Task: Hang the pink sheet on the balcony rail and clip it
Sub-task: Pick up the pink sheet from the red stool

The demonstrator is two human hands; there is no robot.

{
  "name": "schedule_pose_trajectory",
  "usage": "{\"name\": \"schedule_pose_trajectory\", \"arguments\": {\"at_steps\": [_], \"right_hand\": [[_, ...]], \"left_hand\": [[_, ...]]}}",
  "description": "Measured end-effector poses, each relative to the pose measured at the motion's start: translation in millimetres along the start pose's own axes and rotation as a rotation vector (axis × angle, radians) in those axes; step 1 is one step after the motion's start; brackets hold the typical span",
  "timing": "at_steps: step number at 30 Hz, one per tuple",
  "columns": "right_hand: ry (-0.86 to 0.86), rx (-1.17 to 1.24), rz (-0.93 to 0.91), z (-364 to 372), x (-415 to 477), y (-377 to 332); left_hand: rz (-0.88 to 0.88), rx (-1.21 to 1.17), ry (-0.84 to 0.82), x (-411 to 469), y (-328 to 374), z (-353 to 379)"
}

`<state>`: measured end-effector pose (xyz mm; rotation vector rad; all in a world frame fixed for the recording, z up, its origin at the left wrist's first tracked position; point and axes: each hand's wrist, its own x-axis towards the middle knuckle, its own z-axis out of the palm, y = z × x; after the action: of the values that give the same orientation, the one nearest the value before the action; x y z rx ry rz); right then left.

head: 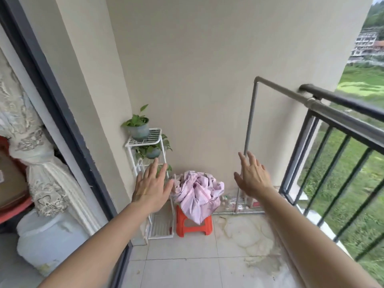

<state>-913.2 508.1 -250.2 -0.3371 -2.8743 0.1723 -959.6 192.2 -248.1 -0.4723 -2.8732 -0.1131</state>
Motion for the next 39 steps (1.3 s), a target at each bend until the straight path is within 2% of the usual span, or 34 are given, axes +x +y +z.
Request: {"name": "schedule_pose_trajectory", "arguments": {"at_steps": [8,16,20,24,29,35,39], "right_hand": [[-0.163,-0.039,-0.033,99.4,151.1,1.8],[-0.431,-0.085,0.004,237.5,327.3,-4.6],[-0.540,-0.056,0.035,300.8,396.8,-12.1],[-0.619,0.006,0.044,373.0,430.0,-15.2],[-0.707,0.103,0.092,493.2,444.2,-6.5],[-0.598,0.269,0.103,624.9,438.1,-4.0],[-0.515,0.229,0.014,674.6,462.3,-8.0]], "left_hand": [[-0.019,-0.077,-0.117,154.4,-23.3,107.1],[-0.002,-0.208,-0.428,334.6,-60.9,273.7],[0.011,-0.301,-0.504,400.9,-68.4,340.3],[-0.034,-0.354,-0.592,434.1,-69.9,410.7],[-0.209,-0.479,-0.684,439.4,-62.4,512.3],[-0.335,-0.539,-0.614,433.5,-39.6,606.7],[-0.432,-0.404,-0.654,447.0,-27.5,649.5]]}}
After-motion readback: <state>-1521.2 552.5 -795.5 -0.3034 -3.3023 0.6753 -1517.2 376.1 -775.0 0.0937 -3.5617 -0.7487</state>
